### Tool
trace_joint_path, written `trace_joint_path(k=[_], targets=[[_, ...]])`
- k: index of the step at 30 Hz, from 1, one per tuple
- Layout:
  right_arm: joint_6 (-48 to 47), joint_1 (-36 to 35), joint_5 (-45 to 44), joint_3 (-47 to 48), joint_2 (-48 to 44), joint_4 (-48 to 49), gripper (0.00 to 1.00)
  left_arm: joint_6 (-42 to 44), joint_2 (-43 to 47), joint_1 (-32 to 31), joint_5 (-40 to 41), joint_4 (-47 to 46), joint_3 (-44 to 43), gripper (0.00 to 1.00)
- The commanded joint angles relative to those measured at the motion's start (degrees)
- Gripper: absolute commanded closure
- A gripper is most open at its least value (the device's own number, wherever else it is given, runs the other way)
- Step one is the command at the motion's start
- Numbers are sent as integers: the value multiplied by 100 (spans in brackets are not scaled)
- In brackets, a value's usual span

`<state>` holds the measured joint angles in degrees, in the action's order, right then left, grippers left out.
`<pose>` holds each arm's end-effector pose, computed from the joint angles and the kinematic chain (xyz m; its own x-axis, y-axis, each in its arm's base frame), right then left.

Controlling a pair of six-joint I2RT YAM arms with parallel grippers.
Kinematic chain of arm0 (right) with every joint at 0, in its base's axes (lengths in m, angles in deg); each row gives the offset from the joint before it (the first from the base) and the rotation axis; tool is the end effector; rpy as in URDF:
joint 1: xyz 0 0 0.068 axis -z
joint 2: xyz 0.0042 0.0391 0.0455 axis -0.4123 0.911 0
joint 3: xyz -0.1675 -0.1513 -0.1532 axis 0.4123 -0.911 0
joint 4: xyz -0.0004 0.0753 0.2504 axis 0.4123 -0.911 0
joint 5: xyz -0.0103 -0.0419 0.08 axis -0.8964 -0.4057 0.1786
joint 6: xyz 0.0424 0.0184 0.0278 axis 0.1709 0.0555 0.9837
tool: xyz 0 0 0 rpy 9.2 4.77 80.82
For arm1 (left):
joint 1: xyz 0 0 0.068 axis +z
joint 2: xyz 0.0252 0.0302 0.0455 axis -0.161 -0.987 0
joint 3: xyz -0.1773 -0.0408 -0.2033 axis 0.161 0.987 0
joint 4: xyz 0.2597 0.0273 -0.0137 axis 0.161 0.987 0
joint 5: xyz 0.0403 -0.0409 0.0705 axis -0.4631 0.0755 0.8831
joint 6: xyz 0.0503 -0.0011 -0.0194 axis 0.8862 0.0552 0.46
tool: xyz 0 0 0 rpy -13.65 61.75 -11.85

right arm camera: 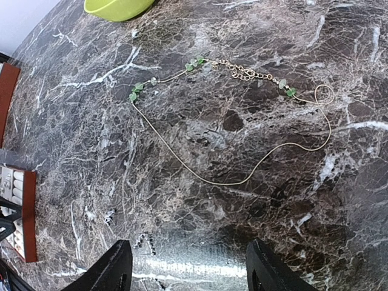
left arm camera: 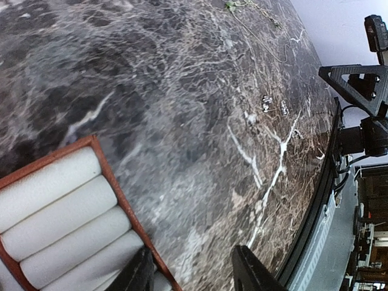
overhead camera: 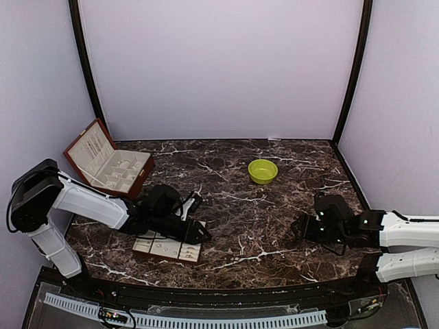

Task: Organize the mixed jewelry
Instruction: Position the compartment layer at the center of the board.

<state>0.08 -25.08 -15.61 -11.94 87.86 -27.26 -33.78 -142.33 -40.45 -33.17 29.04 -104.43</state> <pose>0.1207 0.1251 0.1703 -0.7650 0.3310 -0.5525 0.0644 0.8928 0.4457 0.1856 -0.2395 0.1445 -0.8466 0.1747 -0.5027 0.4996 0.5865 -0.6375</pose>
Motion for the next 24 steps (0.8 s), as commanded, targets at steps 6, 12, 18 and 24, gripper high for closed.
trace_joint_path(k=[6, 12, 18, 24], targets=[[33, 39, -187, 40, -106, -40, 34, -275, -982, -620, 29, -496, -932, 54], [25, 38, -220, 66, -143, -85, 34, -440, -1481, -918, 10, -885, -1382, 54], [22, 39, -232, 76, -206, -168, 34, -433, -1676, -1049, -21, -1074, -1622, 54], [18, 39, -241, 100, -277, -219, 34, -15, -1228, -1049, 219, -604, -1761, 52]])
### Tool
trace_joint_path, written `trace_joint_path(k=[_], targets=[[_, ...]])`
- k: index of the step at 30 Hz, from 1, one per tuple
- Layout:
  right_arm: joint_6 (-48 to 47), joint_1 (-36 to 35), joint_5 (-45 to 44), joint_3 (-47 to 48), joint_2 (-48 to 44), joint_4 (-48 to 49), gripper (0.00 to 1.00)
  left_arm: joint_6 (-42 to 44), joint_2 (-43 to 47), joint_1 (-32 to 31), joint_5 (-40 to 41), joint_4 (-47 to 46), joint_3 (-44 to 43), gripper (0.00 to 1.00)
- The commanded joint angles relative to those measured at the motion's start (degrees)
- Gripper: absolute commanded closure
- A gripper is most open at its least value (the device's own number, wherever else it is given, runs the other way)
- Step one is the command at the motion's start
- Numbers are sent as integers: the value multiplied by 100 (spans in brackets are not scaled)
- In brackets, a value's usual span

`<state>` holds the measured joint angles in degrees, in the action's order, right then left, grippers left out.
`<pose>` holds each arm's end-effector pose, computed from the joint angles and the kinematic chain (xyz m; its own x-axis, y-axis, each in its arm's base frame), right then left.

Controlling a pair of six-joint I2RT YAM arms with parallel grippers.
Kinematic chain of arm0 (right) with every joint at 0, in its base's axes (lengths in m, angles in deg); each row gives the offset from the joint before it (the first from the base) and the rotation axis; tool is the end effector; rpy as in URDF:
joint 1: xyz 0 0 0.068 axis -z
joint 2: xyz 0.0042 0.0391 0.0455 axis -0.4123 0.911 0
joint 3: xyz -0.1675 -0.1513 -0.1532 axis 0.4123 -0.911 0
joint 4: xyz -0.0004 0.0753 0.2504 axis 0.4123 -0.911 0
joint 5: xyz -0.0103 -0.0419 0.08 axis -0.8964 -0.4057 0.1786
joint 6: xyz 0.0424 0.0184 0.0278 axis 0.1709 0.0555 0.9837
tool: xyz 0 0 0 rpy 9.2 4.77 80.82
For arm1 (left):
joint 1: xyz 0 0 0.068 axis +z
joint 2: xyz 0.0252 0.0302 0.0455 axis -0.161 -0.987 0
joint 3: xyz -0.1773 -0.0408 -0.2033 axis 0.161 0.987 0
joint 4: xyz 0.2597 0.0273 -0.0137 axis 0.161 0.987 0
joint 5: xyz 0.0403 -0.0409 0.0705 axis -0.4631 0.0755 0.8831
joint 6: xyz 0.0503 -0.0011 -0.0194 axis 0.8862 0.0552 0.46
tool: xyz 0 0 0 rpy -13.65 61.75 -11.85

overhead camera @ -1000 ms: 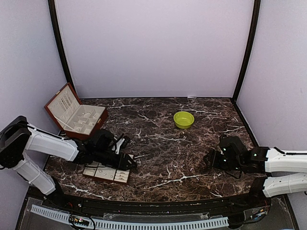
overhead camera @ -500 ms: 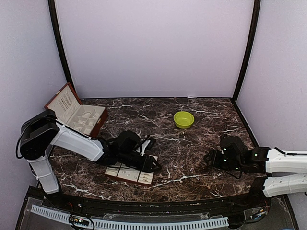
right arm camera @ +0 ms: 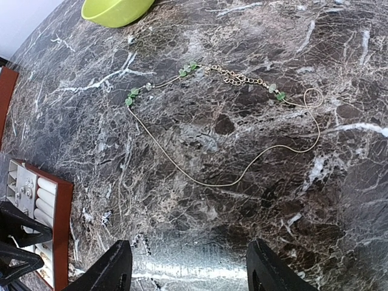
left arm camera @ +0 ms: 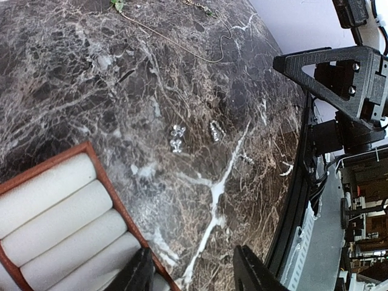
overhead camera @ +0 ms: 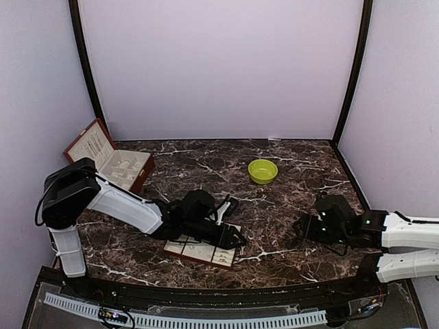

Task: Organize the mixed jewelry
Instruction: Position the compartment layer at the center of the board, then adjust the compartment layer at the center of the board.

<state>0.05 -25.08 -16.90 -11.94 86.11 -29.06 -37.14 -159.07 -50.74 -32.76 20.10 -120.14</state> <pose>0.1184 0.1213 0.1728 -0.7532 0.3357 -0.5657 0.0724 0.8970 0.4360 0.1806 -0.3390 0.1393 -0.7999 0.2292 -0.5547 0.5944 0.4301 -0.6795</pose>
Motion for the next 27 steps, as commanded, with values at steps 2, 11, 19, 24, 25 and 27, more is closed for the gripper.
trace_joint_path(k=[2, 11, 19, 24, 25, 27], targets=[[-26, 39, -91, 146, -114, -27, 34, 505, 726, -20, 298, 537, -202, 51], [-610, 38, 320, 419, 67, 403, 27, 782, 2264, -14, 1228, 1842, 232, 43], [-1189, 12, 723, 1023, 1125, 952, 21, -240, 3581, 32, 1413, 2665, 1308, 35], [-1505, 12, 1065, 1486, 1996, 1407, 19, -1106, 4466, 59, 1227, 2783, 2090, 26], [-1556, 11, 1137, 1590, 2190, 1497, 19, -1244, 4601, 63, 1155, 2731, 2234, 24], [-1663, 12, 1345, 1779, 2559, 1668, 19, -1520, 4798, 68, 958, 2555, 2497, 23]])
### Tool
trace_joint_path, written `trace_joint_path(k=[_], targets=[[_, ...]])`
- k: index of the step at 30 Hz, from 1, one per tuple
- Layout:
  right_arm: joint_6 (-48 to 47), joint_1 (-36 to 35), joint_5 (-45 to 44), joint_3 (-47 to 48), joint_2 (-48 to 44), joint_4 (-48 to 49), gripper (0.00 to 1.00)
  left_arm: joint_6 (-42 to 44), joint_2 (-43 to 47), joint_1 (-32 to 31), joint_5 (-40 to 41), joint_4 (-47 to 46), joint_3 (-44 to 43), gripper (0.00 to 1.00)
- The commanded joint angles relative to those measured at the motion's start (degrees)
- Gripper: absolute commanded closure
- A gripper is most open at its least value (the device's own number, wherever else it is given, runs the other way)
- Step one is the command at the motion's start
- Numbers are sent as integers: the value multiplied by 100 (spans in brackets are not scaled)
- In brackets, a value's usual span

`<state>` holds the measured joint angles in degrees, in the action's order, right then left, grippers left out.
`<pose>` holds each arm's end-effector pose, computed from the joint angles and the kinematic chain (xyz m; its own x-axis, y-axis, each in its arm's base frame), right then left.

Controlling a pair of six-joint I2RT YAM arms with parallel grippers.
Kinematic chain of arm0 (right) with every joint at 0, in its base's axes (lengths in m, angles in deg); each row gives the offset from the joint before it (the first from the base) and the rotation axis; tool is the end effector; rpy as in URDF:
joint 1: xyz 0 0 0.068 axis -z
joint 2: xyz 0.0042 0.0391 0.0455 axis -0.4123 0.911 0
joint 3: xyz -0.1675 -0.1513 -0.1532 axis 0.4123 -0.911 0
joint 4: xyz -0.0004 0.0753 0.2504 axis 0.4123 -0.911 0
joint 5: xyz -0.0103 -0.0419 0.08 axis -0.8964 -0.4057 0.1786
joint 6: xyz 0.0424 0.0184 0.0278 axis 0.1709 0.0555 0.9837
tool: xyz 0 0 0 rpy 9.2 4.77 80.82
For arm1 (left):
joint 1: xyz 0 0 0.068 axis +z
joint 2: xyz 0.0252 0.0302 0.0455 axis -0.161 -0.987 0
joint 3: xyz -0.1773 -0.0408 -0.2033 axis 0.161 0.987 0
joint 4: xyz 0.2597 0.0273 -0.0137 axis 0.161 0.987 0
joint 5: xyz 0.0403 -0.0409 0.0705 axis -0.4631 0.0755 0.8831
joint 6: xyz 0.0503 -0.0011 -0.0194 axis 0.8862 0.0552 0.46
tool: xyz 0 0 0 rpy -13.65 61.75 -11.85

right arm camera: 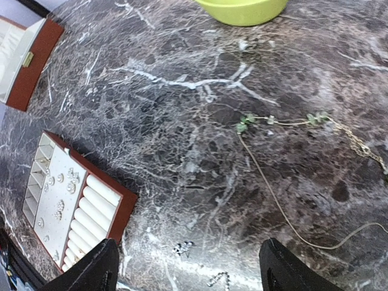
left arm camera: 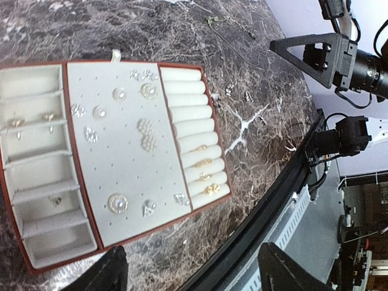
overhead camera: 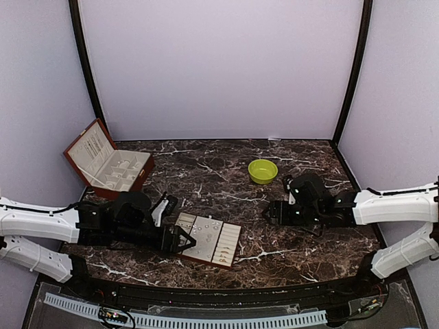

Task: Organize the mixed jewelry
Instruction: Adjust the compartment layer at the center of the board.

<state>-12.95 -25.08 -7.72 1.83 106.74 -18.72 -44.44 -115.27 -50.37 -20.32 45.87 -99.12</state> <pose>0.1654 0.1847 0.1937 -0.7934 0.1141 -0.5979 -0.1852 0.8905 0.4156 0.1148 -0.2071 0.2082 -0.8542 0.0597 -0.5165 0.4385 0.6167 -0.6538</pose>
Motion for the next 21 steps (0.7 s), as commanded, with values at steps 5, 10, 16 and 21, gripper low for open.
trace_joint_path(k=[5, 10, 16, 21], targets=[[-602, 4, 868, 919, 1329, 999, 19, -1230, 593, 31, -601, -317, 811, 21], [-828, -10, 1319, 1387, 1991, 1089, 18, -1507, 588, 40, -751, -591, 1156, 20], [-967, -124, 1674, 1866, 2731, 1143, 20, -1624, 211, 125, -868, -1330, 1399, 20], [-1027, -322, 1830, 2167, 3124, 1150, 21, -1512, -322, 280, -1085, -1811, 1330, 20]])
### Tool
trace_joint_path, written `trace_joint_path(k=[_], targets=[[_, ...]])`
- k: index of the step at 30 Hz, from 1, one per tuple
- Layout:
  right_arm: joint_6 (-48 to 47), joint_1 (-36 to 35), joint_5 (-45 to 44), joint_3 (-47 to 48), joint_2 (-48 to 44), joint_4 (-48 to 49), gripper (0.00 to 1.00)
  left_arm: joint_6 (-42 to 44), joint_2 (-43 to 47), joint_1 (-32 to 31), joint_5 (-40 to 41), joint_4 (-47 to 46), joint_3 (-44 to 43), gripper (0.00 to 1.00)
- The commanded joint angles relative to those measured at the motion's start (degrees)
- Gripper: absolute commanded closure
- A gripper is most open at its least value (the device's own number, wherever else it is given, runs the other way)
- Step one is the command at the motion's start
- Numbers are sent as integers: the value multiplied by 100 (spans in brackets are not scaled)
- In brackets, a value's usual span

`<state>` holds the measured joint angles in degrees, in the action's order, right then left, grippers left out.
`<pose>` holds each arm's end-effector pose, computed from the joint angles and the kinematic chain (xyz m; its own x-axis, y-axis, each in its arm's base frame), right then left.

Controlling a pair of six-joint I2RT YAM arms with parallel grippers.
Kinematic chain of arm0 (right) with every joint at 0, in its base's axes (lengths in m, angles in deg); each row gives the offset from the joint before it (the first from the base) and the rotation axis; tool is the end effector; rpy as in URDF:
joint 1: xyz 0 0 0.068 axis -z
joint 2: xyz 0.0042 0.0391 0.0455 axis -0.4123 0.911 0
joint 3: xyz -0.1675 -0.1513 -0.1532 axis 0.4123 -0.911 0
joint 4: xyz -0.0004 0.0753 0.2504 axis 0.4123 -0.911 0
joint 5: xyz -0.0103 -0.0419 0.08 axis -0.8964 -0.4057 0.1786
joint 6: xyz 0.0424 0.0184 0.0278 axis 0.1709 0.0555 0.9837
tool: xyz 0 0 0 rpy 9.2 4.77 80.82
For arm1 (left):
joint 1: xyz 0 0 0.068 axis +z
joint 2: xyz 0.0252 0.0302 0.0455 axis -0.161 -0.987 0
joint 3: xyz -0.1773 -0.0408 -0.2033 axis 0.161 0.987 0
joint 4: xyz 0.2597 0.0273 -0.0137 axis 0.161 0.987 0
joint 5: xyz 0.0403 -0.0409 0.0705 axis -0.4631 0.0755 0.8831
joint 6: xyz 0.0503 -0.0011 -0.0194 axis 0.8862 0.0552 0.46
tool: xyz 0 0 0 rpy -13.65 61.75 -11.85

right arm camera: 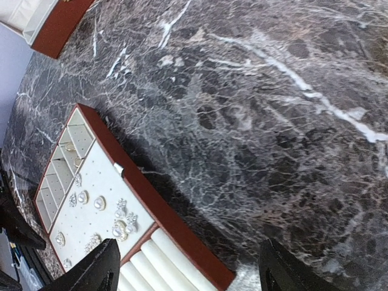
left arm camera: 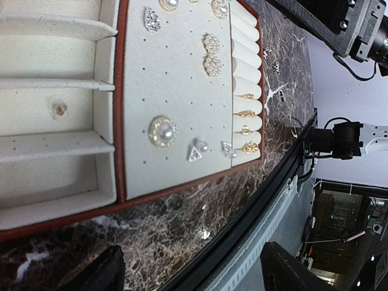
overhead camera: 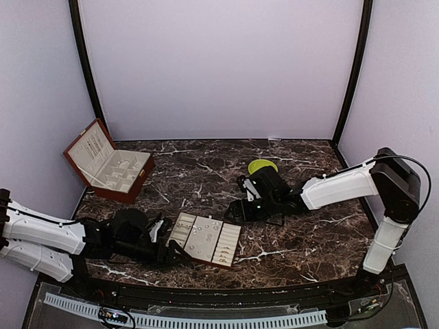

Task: Organize the mixed jewelry
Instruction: Adjust the compartment layer at the center of the board.

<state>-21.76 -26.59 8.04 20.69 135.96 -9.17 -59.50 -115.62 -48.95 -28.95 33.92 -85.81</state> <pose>0.2229 0.2814 0.1615 -0.8320 -0.1346 -0.5382 -0.4295 0.7703 0.4714 0.1008 -0.1833 0.1531 -0.9700 -0.0136 -0.2426 0.1906 0.5768 -0.7943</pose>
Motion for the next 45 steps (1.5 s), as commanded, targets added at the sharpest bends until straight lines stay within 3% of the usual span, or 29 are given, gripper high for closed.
trace_joint_path(k=[1, 16, 32, 45], targets=[[-154, -197, 267, 324, 285, 195, 21, -25, -375, 202, -270, -744, 47, 20], [-163, -510, 393, 257, 455, -22, 21, 634, -746, 1016, -201, -1034, -41, 20], [792, -1519, 226, -133, 73, 537, 22, 1653, -2256, 1359, -515, -1604, -1358, 21], [1319, -1913, 155, -100, 237, 1193, 22, 2108, -2815, 1604, -967, -1601, -1916, 21]])
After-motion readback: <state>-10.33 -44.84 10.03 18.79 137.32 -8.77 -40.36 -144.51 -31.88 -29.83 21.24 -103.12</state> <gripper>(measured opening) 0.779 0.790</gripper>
